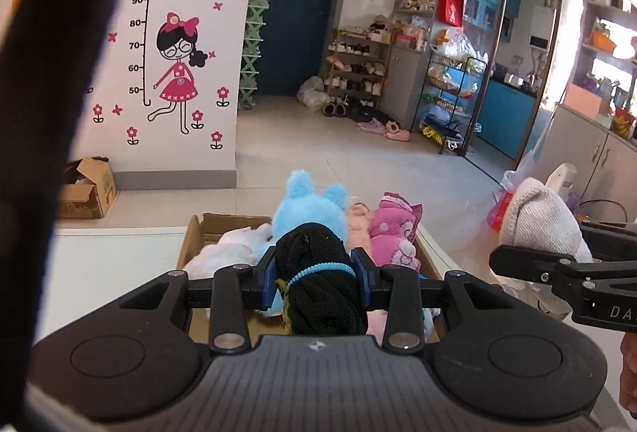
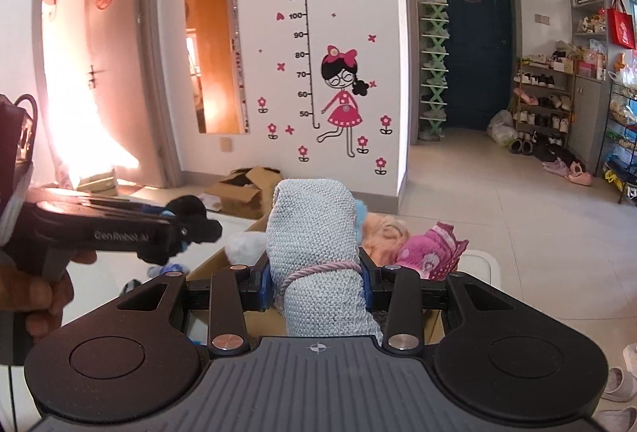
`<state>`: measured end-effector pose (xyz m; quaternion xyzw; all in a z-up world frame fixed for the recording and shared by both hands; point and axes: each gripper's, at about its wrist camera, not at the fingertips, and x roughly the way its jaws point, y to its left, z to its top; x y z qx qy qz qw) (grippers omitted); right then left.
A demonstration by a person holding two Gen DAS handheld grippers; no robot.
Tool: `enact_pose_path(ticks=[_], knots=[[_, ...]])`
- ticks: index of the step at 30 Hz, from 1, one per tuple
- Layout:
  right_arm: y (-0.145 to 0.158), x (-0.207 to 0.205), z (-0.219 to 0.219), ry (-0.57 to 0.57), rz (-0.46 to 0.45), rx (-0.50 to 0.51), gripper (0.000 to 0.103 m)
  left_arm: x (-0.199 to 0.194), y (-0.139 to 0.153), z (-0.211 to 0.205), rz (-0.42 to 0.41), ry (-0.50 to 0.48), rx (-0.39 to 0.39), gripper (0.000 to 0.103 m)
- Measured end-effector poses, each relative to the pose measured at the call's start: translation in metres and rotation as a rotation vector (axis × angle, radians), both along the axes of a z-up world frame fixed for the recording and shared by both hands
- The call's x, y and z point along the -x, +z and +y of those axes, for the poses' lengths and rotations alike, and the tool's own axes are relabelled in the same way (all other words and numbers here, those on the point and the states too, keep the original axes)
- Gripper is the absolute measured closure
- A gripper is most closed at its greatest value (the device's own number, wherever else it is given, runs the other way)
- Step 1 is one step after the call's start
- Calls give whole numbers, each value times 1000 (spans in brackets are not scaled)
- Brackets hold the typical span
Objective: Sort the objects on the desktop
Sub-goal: 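Carry the black hat and white sock into the box and release both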
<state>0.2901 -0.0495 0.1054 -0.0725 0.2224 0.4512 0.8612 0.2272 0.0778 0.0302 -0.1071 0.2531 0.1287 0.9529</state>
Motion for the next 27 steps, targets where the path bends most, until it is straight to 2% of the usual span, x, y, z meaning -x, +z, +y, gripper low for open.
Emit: enact_pose_path(ticks=[20, 27], knots=[[-19, -25, 15, -35, 50, 41, 57, -8, -16, 3, 88, -2, 20, 68], [-36, -35, 22, -43, 82, 69, 57, -14, -27, 2, 122, -20, 23, 68]])
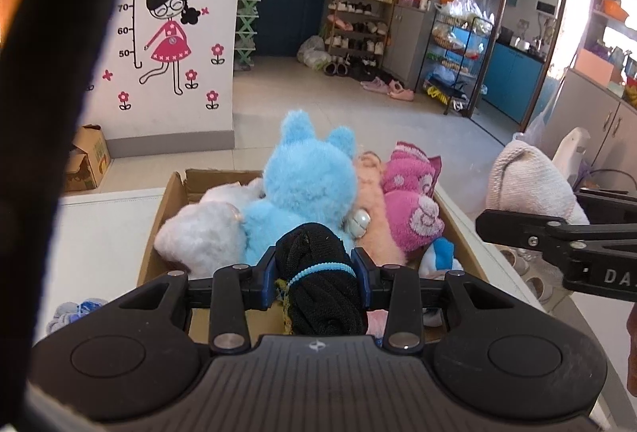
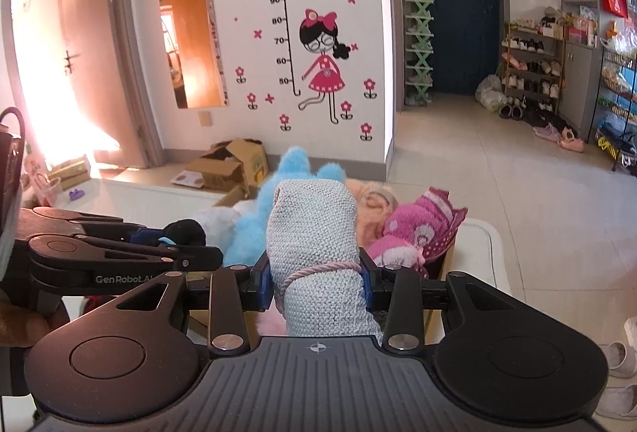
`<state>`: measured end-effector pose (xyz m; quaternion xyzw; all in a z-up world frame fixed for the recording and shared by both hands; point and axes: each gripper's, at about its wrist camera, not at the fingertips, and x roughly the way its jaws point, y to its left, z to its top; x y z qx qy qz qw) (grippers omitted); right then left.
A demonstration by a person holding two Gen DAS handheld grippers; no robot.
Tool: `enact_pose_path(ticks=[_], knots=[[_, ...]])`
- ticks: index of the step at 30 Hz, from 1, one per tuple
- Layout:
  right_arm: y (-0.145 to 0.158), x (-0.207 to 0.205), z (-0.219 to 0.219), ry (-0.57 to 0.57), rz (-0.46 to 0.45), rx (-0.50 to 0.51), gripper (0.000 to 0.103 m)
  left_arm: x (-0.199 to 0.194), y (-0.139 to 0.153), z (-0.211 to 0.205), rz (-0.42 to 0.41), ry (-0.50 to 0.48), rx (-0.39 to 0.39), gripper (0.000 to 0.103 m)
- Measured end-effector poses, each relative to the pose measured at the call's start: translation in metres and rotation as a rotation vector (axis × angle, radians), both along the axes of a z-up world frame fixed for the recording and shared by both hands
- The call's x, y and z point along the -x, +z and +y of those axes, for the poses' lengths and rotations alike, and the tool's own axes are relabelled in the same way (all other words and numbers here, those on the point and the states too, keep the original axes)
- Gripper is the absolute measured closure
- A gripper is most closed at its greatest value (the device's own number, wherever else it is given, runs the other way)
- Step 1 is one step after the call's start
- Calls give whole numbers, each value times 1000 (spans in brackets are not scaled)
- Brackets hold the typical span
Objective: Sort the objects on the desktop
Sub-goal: 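Carry the black hat and white sock into the box and release both, then move both grippers back over the remaining toys on the table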
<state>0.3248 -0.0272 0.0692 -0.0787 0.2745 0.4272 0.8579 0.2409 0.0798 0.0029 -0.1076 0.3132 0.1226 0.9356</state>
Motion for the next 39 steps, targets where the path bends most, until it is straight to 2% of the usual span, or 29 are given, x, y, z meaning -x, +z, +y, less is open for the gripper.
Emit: enact_pose_path(ticks=[12, 15, 17, 21, 33, 36, 39], knots=[[-35, -19, 17, -27, 51, 41, 55, -15, -30, -1, 83, -45, 3, 67], [-43, -22, 22, -24, 51, 55, 53, -17, -37, 0, 86, -61, 17, 60], [-47, -22, 25, -26, 51, 65, 52, -19, -40, 0, 85, -60, 20, 39], [-46, -19, 26, -27, 34, 56, 51, -14, -41, 3, 80, -53, 50, 34], [-16, -12, 22, -40, -26, 1, 46, 41, -12, 28, 18, -40, 51, 28], [-9, -2, 20, -22, -27, -8, 45, 71, -6, 36, 1, -41, 45, 27], [-6, 16, 13, 1, -31, -18, 42, 100, -1, 44, -4, -25, 45, 21]])
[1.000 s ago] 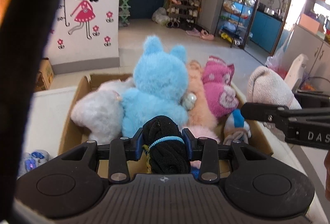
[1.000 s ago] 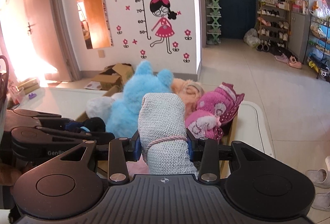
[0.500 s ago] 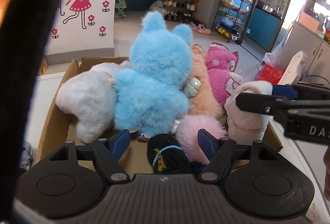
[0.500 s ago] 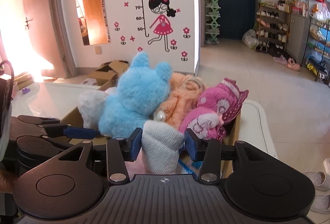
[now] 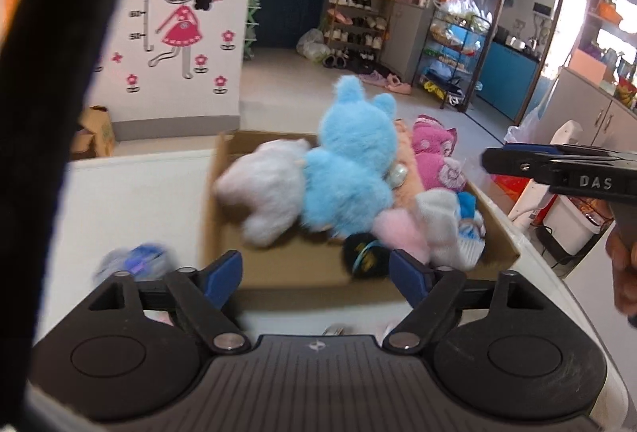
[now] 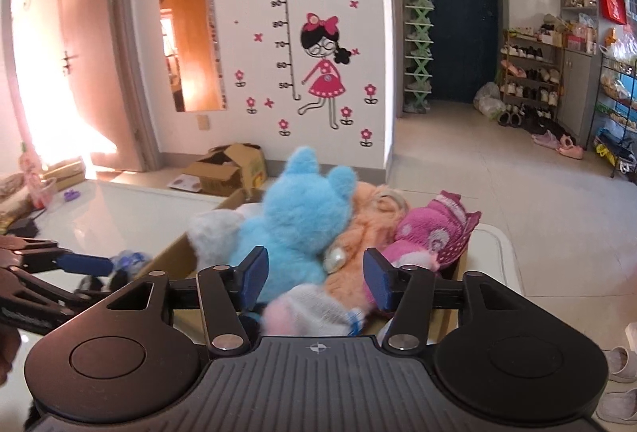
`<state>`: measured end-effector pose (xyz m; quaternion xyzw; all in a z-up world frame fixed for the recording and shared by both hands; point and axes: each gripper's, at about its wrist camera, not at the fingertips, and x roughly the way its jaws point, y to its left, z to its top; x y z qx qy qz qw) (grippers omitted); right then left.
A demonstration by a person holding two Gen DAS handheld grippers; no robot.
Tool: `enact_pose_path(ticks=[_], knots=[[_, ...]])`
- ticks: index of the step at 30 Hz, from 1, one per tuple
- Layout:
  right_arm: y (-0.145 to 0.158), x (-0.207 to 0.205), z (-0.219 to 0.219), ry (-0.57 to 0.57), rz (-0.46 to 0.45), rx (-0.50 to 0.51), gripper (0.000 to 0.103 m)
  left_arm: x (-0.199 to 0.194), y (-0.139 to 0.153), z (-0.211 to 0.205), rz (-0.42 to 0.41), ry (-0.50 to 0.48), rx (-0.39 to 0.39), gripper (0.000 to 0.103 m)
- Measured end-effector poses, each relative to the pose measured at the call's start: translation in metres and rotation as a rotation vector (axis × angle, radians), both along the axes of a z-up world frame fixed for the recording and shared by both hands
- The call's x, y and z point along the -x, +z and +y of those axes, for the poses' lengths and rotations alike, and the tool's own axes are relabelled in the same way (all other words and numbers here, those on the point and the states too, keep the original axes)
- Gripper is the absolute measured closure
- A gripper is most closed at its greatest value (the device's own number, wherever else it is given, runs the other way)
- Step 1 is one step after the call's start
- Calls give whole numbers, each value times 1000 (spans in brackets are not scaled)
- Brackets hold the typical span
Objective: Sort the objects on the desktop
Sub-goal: 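Move both grippers back over the remaining toys on the table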
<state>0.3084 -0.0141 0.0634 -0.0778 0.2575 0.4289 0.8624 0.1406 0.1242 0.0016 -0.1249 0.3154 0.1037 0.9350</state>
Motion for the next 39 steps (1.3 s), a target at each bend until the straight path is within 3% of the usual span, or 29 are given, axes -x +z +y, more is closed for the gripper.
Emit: enact_pose_path(ticks=[5, 11, 17, 27, 39], knots=[[-1, 32, -11, 44, 18, -14, 28, 55, 2, 10, -6, 42, -12, 5], [-10, 68, -7, 106, 45, -2, 21, 100, -15, 10, 46, 96, 3, 2], [-28, 86, 1, 165, 65, 36, 18, 130, -41, -9, 44, 113, 1, 1], [-51, 95, -2, 187, 82, 65, 17, 117, -57, -38, 44, 84, -19, 1], [-71, 89, -4, 198, 112, 72, 16, 106, -82, -54, 72, 138, -42, 1]])
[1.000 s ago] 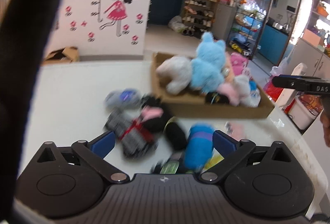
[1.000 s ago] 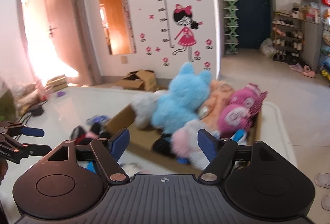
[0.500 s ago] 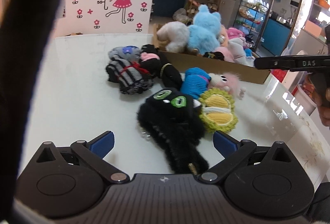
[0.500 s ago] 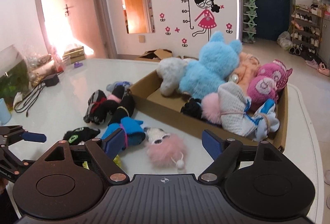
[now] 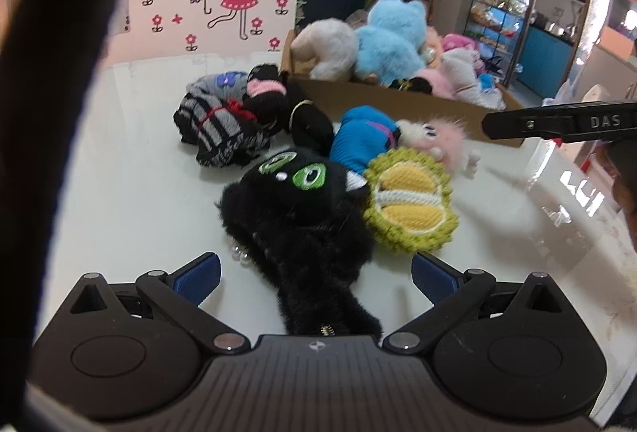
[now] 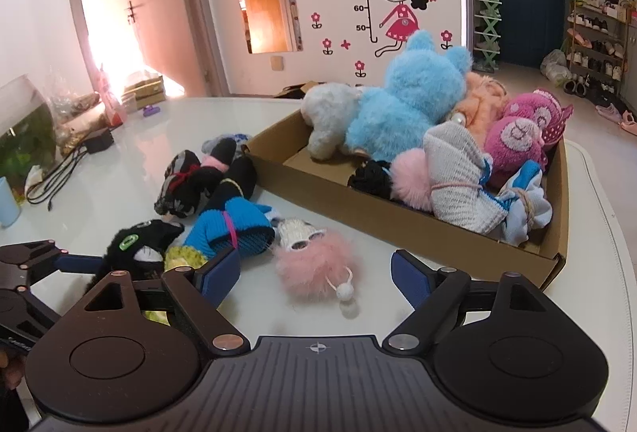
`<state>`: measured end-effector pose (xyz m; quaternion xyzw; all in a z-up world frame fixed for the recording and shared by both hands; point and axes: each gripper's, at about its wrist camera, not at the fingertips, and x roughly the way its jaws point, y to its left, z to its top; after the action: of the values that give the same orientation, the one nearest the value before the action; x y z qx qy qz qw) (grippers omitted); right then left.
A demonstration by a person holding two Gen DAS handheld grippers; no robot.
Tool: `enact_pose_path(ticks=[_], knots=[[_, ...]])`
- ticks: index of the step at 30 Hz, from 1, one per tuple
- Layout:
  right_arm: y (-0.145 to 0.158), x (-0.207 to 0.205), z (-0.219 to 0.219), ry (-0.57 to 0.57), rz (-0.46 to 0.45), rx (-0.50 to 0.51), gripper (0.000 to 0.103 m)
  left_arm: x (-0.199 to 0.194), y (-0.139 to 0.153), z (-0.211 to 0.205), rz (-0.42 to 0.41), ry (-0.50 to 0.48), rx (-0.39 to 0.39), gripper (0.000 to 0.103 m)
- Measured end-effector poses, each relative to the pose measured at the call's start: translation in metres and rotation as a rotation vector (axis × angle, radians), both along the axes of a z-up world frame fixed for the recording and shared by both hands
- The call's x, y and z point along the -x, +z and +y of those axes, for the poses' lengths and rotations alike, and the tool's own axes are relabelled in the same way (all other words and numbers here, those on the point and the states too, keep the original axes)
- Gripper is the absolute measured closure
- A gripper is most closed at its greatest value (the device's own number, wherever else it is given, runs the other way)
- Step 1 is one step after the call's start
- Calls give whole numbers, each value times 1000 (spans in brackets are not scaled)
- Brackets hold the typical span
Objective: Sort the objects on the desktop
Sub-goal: 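Move both grippers back over the remaining toys on the table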
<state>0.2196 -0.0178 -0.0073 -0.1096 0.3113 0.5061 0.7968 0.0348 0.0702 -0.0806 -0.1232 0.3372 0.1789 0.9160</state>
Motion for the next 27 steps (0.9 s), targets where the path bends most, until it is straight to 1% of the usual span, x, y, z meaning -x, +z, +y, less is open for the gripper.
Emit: enact_pose_path(ticks=[5, 12, 14, 24, 27], knots=[[-8, -3, 6, 12, 16, 4, 16, 0, -4, 2, 8, 23, 9, 1], [-19, -7, 18, 31, 15, 23, 15, 5, -5, 9, 19, 51, -36, 1], [-24, -8, 21, 35, 19, 24, 15, 8, -5, 15, 24, 65, -50, 1], [-42, -12, 36, 58, 10, 58, 15, 25, -5, 46, 17, 131, -65, 1], [-44, -13, 40, 62, 3, 62, 15, 28, -3, 51, 1, 115, -53, 1]])
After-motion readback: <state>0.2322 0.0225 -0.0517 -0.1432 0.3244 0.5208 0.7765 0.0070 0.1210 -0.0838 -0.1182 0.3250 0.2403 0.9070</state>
